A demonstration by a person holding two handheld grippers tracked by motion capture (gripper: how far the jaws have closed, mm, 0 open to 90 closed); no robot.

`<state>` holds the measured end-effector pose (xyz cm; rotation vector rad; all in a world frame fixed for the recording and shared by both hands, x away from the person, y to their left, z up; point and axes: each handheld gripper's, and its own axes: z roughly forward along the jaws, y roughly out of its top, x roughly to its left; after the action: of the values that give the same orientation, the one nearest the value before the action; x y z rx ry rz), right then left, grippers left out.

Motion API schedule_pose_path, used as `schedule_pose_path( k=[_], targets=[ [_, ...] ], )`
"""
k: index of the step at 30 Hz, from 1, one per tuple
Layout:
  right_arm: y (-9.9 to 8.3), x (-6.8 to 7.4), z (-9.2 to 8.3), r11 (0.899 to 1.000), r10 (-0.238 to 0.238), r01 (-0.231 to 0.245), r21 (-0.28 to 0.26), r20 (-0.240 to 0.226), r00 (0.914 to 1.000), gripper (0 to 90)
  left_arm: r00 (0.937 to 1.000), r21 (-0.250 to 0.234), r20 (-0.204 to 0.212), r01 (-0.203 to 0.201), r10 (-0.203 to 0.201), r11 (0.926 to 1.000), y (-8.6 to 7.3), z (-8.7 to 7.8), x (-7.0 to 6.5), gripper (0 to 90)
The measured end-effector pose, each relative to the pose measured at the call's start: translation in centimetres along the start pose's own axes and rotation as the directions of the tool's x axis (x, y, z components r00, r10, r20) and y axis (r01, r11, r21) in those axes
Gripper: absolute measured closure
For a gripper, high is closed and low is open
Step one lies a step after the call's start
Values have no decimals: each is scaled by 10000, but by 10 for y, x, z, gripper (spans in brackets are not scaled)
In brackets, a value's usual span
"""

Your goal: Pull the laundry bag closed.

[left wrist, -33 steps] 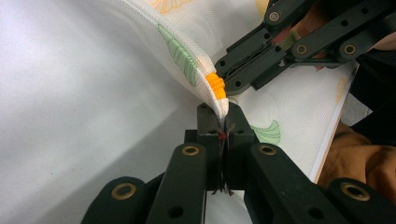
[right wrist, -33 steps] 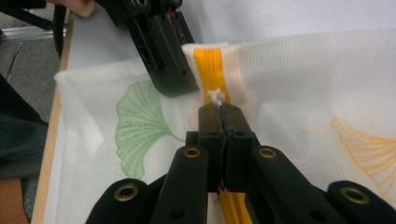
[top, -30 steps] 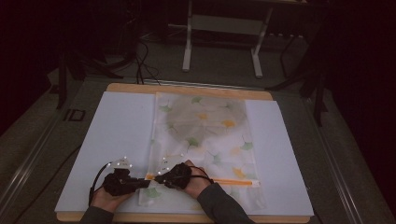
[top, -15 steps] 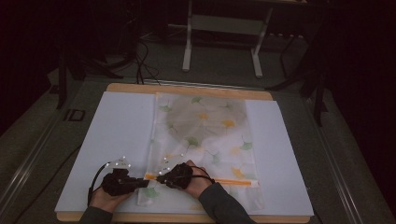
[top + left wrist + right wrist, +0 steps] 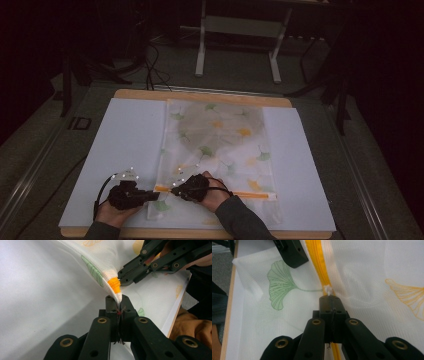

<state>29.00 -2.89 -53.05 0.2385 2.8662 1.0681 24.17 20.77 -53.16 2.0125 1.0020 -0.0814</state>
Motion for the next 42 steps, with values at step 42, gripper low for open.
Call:
schedule_pose_path(
  k=[42],
  targets=[
    [-17, -3, -19, 9978, 478, -497, 431, 448, 9978, 900, 9999, -257, 149, -42, 46, 9997, 0, -6, 0, 882]
  ],
)
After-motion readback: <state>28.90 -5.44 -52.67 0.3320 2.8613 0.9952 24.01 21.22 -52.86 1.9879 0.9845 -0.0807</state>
